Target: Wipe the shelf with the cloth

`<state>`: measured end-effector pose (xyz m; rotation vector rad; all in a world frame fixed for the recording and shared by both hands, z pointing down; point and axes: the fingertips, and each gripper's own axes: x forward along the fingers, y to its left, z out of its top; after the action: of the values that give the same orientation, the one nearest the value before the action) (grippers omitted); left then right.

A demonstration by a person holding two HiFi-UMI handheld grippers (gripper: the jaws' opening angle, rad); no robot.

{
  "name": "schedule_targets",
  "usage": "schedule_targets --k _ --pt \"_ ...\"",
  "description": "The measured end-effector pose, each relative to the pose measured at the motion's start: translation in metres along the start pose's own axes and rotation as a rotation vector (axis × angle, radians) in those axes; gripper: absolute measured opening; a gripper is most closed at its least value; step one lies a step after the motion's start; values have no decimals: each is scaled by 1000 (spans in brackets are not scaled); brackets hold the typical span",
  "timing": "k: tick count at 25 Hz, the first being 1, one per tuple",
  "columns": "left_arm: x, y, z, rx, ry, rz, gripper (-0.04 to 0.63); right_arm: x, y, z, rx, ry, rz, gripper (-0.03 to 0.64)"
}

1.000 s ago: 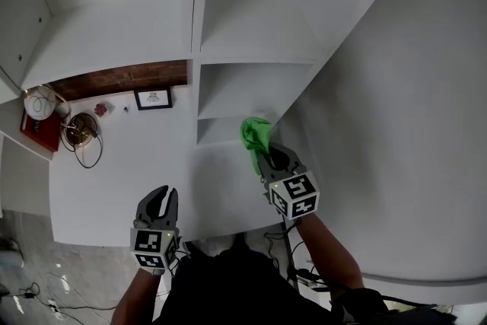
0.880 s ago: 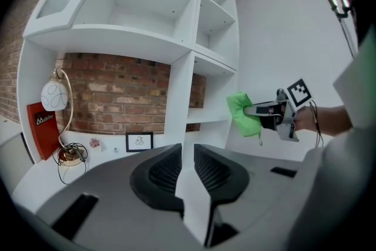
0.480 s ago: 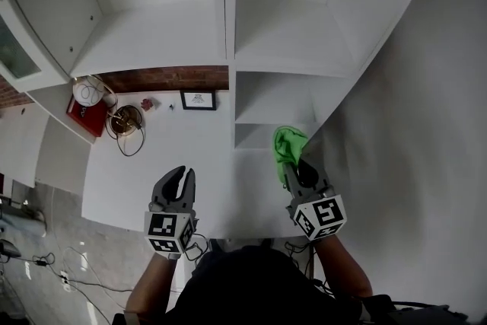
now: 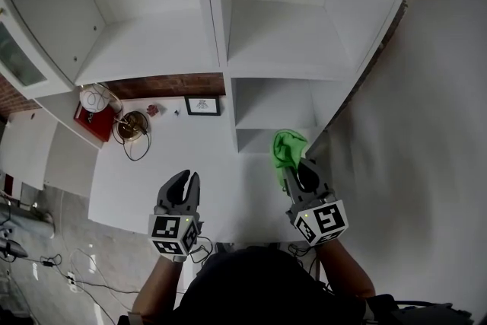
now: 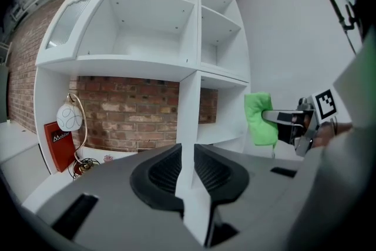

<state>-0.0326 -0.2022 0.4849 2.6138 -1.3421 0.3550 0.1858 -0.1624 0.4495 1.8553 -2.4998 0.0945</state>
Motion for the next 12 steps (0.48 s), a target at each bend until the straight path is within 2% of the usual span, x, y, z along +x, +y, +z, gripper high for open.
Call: schedule_targets --k 12 --pt "0 1 -9 -28 2 14 64 0 -5 2 6 7 3 46"
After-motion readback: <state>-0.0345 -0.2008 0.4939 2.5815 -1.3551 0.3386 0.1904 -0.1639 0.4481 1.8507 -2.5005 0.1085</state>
